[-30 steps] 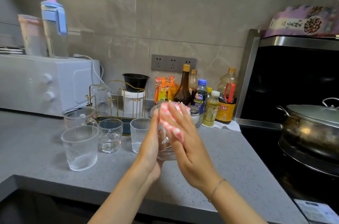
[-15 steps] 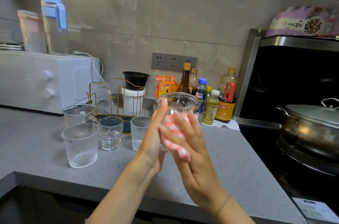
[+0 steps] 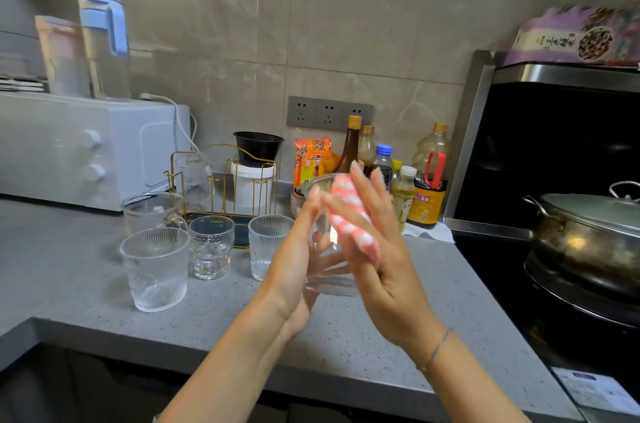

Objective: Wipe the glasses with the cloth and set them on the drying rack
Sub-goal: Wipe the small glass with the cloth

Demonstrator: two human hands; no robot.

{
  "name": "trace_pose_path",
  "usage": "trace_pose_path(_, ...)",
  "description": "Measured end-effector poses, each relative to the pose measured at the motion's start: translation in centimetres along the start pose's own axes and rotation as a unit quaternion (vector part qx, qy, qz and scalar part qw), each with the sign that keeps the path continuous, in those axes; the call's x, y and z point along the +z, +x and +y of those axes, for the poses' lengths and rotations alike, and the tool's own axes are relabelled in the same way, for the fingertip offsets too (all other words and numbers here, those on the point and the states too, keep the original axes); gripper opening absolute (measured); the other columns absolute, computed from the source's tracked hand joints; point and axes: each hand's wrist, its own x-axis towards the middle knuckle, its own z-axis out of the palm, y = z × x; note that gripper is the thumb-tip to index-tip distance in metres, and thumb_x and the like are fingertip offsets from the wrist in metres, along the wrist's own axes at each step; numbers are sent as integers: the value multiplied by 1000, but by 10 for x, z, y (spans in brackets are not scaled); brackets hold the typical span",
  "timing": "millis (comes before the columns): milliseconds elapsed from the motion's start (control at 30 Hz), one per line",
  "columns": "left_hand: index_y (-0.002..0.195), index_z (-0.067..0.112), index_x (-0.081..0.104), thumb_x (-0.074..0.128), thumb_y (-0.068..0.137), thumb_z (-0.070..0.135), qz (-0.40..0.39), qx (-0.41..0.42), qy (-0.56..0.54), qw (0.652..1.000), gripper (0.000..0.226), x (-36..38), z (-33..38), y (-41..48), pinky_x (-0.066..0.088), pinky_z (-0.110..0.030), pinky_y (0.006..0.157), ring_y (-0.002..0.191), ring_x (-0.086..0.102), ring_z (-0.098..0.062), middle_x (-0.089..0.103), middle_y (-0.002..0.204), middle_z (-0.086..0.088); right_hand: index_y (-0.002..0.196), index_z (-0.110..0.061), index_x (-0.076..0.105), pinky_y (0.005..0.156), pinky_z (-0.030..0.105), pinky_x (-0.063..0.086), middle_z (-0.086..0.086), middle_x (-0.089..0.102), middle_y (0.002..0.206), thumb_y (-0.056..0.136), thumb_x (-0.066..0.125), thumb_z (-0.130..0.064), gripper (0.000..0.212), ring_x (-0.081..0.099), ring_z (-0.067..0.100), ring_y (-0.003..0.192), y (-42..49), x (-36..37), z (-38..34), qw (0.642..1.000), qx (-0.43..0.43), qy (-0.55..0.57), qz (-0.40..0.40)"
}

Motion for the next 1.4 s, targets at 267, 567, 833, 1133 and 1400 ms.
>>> trace_pose_path(267,81,28,80,41,82,66,2,-11,-74,997,54,6,1,4,50,-39,92,90,73,-21,77,92,-5,130,-21,56,118,47,14,-3,26,156,97,44,-24,36,12,25,148,-29,7,1,995,-86,-35,-34)
trace_pose_path(567,128,21,61,34,95,58,-49,-30,-45,997,56,3,-12,2,55,-42,77,80,73,-22,75,91,-6,132,-6,54,120,30,10,-12,18,158,98,30,-50,60,0,9,148,13,-19,10,997,53,48,28)
trace_pose_path(833,126,24,64,38,88,70,-13,-44,-43,998,65,-3,-8,5,48,-43,94,112,65,-29,68,121,-12,138,-25,47,119,52,5,-12,15,159,98,34,-41,45,-2,15,149,2,-8,6,999,3,26,-29)
trace_pose_path(1133,104,12,71,49,83,69,16,-45,-152,987,65,-9,-6,10,49,-40,96,92,70,-25,71,102,-12,125,-18,62,118,51,15,4,32,153,95,49,-23,33,12,27,148,-22,10,2,993,-92,-25,-65)
trace_pose_path(1400,122,19,67,37,93,64,-34,-42,-75,996,61,-9,-10,5,49,-50,98,111,64,-31,68,117,-17,126,-26,57,120,34,8,-10,21,157,99,31,-44,42,3,12,148,18,-10,8,998,19,55,-2)
